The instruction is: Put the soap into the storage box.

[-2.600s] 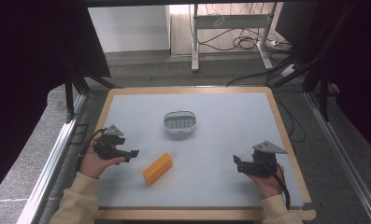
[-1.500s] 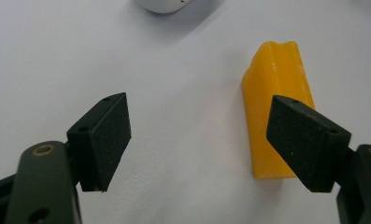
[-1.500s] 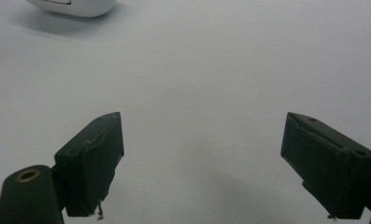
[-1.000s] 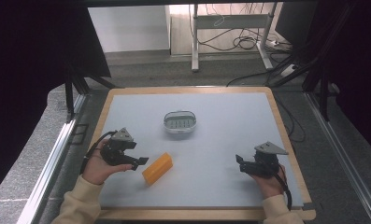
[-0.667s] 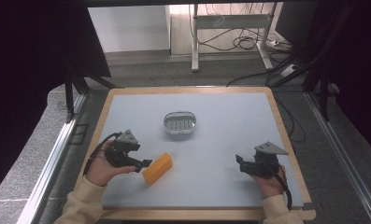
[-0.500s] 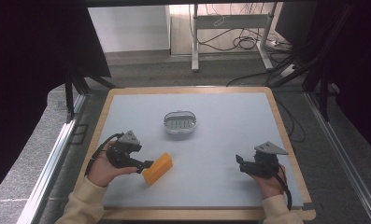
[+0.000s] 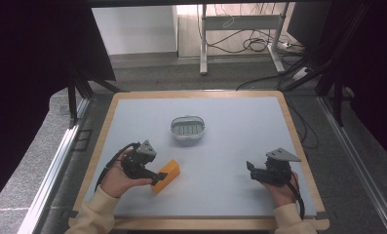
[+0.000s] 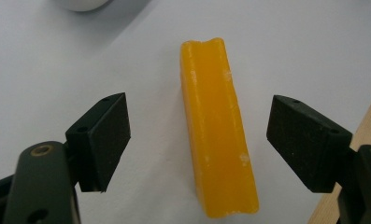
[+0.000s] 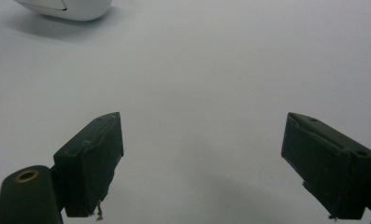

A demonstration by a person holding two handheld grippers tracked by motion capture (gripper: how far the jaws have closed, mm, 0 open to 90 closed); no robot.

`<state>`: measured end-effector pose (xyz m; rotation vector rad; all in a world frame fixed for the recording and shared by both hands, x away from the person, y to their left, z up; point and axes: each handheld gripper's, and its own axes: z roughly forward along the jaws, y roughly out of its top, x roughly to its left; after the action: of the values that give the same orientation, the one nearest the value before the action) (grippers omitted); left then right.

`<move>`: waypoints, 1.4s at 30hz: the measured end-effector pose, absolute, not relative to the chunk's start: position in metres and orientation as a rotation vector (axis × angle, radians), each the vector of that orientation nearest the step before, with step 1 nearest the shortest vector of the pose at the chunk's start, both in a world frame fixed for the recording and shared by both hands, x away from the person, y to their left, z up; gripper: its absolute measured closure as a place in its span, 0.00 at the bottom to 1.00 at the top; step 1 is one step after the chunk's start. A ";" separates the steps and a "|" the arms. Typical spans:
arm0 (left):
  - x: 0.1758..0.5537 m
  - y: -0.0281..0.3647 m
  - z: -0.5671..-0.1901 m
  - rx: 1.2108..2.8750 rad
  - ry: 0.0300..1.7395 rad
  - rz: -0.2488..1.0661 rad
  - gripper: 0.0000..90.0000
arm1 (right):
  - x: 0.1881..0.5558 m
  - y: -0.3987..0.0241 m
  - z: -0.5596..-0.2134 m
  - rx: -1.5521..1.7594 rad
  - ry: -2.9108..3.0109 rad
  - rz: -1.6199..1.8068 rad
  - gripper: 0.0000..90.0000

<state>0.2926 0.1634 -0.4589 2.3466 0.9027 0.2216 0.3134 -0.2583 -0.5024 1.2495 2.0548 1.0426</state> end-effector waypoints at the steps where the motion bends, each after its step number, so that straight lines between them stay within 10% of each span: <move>1: 0.293 0.163 -0.459 2.347 0.903 0.222 0.24 | 0.313 -0.258 -0.502 1.249 2.055 1.043 0.15; 30: 0.302 0.127 -0.493 2.523 1.014 0.213 0.34 | 0.313 -0.258 -0.502 1.245 2.050 1.039 0.15; 42: 0.307 0.122 -0.507 2.596 1.019 0.160 0.61 | 0.314 -0.258 -0.503 1.253 2.056 1.023 0.15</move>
<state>0.3066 0.1223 -0.5067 2.5960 1.0193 0.1596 0.3137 -0.2578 -0.5030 1.2529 2.0563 1.0232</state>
